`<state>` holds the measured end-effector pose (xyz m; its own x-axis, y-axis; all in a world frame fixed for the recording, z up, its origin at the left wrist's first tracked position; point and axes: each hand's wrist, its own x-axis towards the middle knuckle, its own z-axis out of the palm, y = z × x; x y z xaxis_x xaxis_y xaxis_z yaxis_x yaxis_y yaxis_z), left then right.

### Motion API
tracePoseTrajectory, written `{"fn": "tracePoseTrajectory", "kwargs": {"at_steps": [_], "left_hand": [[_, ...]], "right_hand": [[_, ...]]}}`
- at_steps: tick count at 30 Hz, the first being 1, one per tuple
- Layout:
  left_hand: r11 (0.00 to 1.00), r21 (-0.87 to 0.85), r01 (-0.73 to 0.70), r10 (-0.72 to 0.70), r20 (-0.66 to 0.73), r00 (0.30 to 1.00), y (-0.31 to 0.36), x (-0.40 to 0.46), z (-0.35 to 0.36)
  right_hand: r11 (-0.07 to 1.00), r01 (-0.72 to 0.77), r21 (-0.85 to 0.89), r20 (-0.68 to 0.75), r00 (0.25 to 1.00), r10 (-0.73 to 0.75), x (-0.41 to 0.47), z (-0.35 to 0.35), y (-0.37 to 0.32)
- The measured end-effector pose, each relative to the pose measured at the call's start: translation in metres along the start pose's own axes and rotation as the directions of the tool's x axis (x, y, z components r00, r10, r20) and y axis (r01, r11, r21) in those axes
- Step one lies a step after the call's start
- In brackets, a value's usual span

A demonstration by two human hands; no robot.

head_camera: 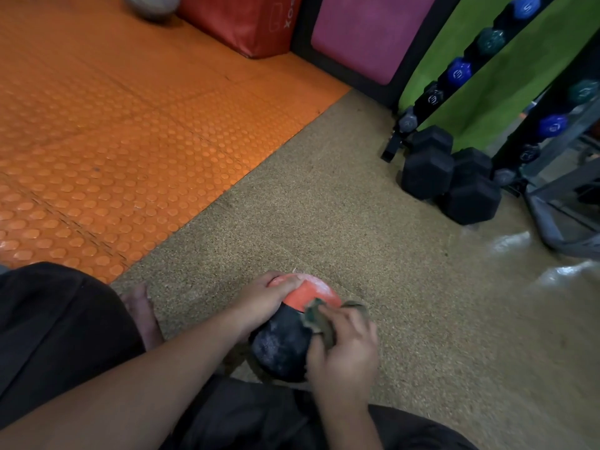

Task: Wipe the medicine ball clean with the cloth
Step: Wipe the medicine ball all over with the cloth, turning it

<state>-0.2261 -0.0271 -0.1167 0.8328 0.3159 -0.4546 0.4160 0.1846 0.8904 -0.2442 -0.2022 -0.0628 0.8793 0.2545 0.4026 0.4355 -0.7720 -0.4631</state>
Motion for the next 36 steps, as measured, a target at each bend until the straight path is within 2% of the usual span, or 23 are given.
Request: {"fn": "tracePoseTrajectory", "kwargs": {"at_steps": [2,4,5,7,9,11,14,16,17,19,21,23,24,25,26,27,28,29,30,31,33,34,36], "left_hand": [[1.0,0.013,-0.01,0.011,-0.015,1.0,0.0,-0.002,0.002],[1.0,0.009,-0.011,0.012,-0.014,1.0,0.001,-0.003,0.002],[1.0,-0.003,-0.011,0.011,-0.009,1.0,0.001,-0.002,0.002],[0.999,-0.034,-0.003,0.003,-0.019,1.0,0.002,-0.001,0.0],[0.999,-0.046,0.002,-0.003,-0.028,1.0,0.001,0.0,-0.002],[0.999,-0.039,0.007,-0.008,-0.028,1.0,0.001,-0.002,-0.004],[0.999,0.049,-0.015,0.017,-0.039,0.999,0.004,-0.007,0.0],[0.998,0.066,-0.021,0.023,-0.037,0.999,0.005,-0.01,0.002],[0.998,0.067,-0.018,0.02,-0.032,0.999,0.006,-0.011,0.003],[0.999,0.047,-0.004,0.005,-0.038,0.999,0.009,-0.012,0.003],[1.0,0.023,0.016,-0.014,-0.058,0.998,0.009,-0.01,0.001],[0.998,0.058,0.018,-0.014,-0.073,0.997,0.011,-0.011,0.0],[0.997,0.077,0.014,-0.009,-0.069,0.998,0.011,-0.012,0.0],[0.996,0.09,0.009,-0.003,-0.064,0.998,0.011,-0.012,0.001],[0.995,0.097,0.011,-0.005,-0.059,0.998,0.01,-0.014,0.001],[0.995,0.098,0.02,-0.015,-0.051,0.999,0.011,-0.015,0.001],[0.997,0.073,0.037,-0.036,-0.022,0.999,0.013,-0.015,-0.001],[0.996,0.009,0.084,-0.084,0.032,0.996,0.017,-0.013,-0.004],[0.986,-0.057,0.154,-0.146,0.115,0.983,0.022,-0.013,-0.007],[0.966,-0.102,0.236,-0.211,0.207,0.955,0.029,-0.013,-0.012],[0.941,-0.06,0.332,-0.301,0.296,0.907,0.04,-0.017,-0.02],[0.94,0.001,0.341,-0.327,0.288,0.9,0.043,-0.017,-0.023],[0.941,0.097,0.323,-0.337,0.244,0.909,0.043,-0.019,-0.024]], "right_hand": [[0.973,-0.224,0.057,-0.032,0.974,0.226,0.01,-0.006,0.025],[0.941,-0.327,0.091,-0.029,0.943,0.331,0.015,-0.007,0.025],[0.958,-0.282,0.057,-0.032,0.958,0.284,0.013,-0.005,0.017],[0.998,-0.057,-0.017,-0.007,0.998,0.057,0.003,0.002,-0.007],[0.989,0.139,-0.043,0.051,0.989,-0.136,-0.005,0.006,-0.023],[0.989,0.146,-0.021,0.045,0.988,-0.144,-0.003,0.005,-0.018],[0.992,-0.112,0.062,-0.023,0.993,0.113,0.008,-0.002,0.017],[0.942,-0.306,0.14,-0.027,0.949,0.313,0.014,-0.003,0.032],[0.926,-0.349,0.143,-0.039,0.933,0.358,0.014,-0.002,0.03],[0.966,-0.255,0.049,-0.078,0.963,0.258,0.009,0.003,0.013],[0.999,-0.032,0.003,-0.023,0.999,0.032,0.001,0.01,-0.017],[0.974,0.225,-0.017,0.087,0.971,-0.223,-0.009,0.018,-0.036],[0.958,0.287,-0.01,0.102,0.953,-0.284,-0.012,0.018,-0.039],[0.962,0.272,0.032,0.064,0.96,-0.273,-0.012,0.018,-0.032],[0.977,0.185,0.108,-0.012,0.983,-0.184,-0.009,0.017,-0.02],[0.976,0.032,0.215,-0.086,0.996,-0.013,-0.005,0.017,-0.002],[0.929,-0.148,0.34,-0.126,0.971,0.201,0.002,0.013,0.018],[0.813,-0.343,0.47,-0.089,0.898,0.431,0.008,0.009,0.036],[0.663,-0.496,0.56,-0.019,0.793,0.609,0.014,0.005,0.047],[0.509,-0.595,0.622,0.082,0.696,0.713,0.016,0.004,0.052],[0.227,-0.687,0.69,0.294,0.553,0.78,0.018,0.01,0.047],[0.144,-0.701,0.698,0.352,0.512,0.784,0.02,0.012,0.042],[0.143,-0.71,0.69,0.347,0.498,0.795,0.027,0.018,0.038]]}}
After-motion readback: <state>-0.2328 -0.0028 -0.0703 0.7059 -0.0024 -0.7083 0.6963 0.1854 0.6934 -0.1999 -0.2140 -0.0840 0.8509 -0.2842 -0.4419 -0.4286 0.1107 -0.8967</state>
